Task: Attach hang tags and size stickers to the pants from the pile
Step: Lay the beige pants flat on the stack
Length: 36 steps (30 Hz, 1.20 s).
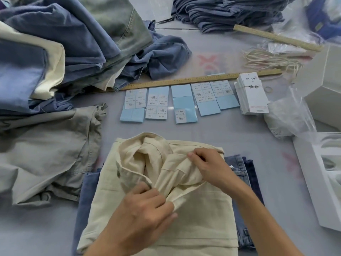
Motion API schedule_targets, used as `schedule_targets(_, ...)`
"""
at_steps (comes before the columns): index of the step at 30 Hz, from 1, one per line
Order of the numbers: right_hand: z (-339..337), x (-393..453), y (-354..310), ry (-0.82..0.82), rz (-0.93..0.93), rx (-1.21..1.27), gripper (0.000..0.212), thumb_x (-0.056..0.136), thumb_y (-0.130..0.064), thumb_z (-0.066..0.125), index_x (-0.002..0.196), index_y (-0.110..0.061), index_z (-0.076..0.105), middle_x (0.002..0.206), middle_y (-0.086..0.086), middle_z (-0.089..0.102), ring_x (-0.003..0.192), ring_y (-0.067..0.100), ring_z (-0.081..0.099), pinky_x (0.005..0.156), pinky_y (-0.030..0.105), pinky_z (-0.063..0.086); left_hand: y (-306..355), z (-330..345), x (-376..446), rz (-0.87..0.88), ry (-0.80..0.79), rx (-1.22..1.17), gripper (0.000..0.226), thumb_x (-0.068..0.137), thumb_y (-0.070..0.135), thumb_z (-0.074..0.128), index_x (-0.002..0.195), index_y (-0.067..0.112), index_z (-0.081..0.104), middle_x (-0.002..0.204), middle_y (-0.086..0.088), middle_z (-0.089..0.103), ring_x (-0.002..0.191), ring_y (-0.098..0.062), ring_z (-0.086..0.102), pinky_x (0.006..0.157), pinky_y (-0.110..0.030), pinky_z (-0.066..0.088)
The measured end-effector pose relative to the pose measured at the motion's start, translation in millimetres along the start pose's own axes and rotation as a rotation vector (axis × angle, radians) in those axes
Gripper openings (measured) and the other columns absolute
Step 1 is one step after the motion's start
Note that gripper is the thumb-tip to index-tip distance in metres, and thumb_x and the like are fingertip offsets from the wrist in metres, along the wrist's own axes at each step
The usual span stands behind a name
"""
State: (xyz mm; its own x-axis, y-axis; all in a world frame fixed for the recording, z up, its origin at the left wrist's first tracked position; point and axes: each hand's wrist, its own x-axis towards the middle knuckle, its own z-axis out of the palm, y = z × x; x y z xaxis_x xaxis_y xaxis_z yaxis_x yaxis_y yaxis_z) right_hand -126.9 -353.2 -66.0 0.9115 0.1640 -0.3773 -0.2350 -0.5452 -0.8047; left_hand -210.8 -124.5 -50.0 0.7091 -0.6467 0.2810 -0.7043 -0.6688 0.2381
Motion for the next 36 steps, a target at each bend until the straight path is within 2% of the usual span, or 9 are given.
schedule_targets(3,10,3,8,-0.021,0.09,0.092,0.034,0.105,-0.026,0.051,0.073,-0.016,0.048,0.068,-0.003,0.039,0.064,0.01,0.038,0.063,0.033,0.03,7,1,7,-0.076,-0.106,0.027,0.035,0.097,0.04,0.065,0.067,0.026,0.053,0.053,0.006,0.048,0.049,-0.019,0.044,0.058,-0.031,0.032)
schedule_targets(7,18,0,8,-0.027,0.179,0.44,0.029,0.106,-0.026,0.05,0.088,-0.006,0.059,0.083,0.011,0.051,0.08,0.022,0.046,0.076,0.04,0.036,15,-3,29,-0.195,-0.269,0.181,0.034,0.05,0.012,0.09,0.071,0.024,0.065,0.05,0.004,0.05,0.035,-0.024,0.045,0.047,-0.029,0.02)
schedule_targets(10,16,1,-1,-0.003,0.213,0.612,0.043,0.108,-0.022,0.048,0.102,0.018,0.062,0.1,0.029,0.07,0.091,0.029,0.061,0.086,0.045,0.048,27,3,27,-0.111,-0.307,0.182,0.027,0.055,0.011,0.082,0.061,0.023,0.059,0.06,0.0,0.052,0.044,-0.022,0.049,0.046,-0.03,0.033)
schedule_targets(14,17,-1,-8,0.006,0.286,0.729,0.042,0.108,-0.02,0.046,0.109,0.018,0.064,0.11,0.033,0.069,0.094,0.031,0.065,0.088,0.042,0.051,37,-2,26,-0.064,-0.363,0.139,0.021,0.049,0.012,0.075,0.057,0.024,0.06,0.058,0.002,0.051,0.044,-0.02,0.049,0.044,-0.03,0.037)
schedule_targets(20,19,-11,-23,-0.16,0.369,1.057,0.039,0.106,-0.026,0.049,0.121,0.005,0.068,0.12,0.025,0.07,0.114,0.037,0.067,0.103,0.049,0.052,15,-18,38,-0.598,-0.15,0.064,0.059,0.081,0.055,0.073,0.127,0.022,0.057,0.105,-0.001,0.059,0.055,-0.024,0.061,0.035,-0.03,0.038)
schedule_targets(22,14,-21,-27,-0.276,0.261,1.012,0.036,0.1,-0.031,0.061,0.121,-0.002,0.07,0.119,0.019,0.071,0.108,0.031,0.069,0.095,0.043,0.054,-5,-20,38,-0.717,-0.233,0.141,0.08,0.078,0.062,0.07,0.146,0.031,0.039,0.122,-0.001,0.06,0.084,-0.025,0.069,0.048,-0.037,0.05)
schedule_targets(24,10,-32,-27,-0.326,0.131,0.814,0.034,0.089,-0.024,0.077,0.12,-0.012,0.071,0.115,0.009,0.072,0.1,0.025,0.07,0.084,0.033,0.056,-22,-18,34,-0.769,-0.281,0.02,0.064,0.087,0.053,0.064,0.145,0.046,0.038,0.118,0.003,0.066,0.103,-0.024,0.067,0.07,-0.039,0.053)
schedule_targets(30,-1,-46,-9,-0.211,0.06,-0.096,0.022,0.087,-0.008,0.06,0.079,-0.027,0.067,0.068,-0.016,0.059,0.063,0.001,0.051,0.061,0.023,0.042,-31,-22,26,-0.749,-0.088,-0.144,0.034,0.082,0.037,0.055,0.109,0.037,0.076,0.08,0.008,0.076,0.076,-0.023,0.07,0.064,-0.038,0.055)
schedule_targets(36,3,-51,0,-0.262,0.27,1.007,0.028,0.092,0.001,0.054,0.111,-0.006,0.073,0.096,0.01,0.068,0.083,0.016,0.067,0.072,0.034,0.059,-19,-22,39,-0.708,-0.046,-0.069,0.031,0.077,0.053,0.056,0.089,0.033,0.076,0.056,0.008,0.063,0.053,-0.02,0.06,0.05,-0.032,0.046)
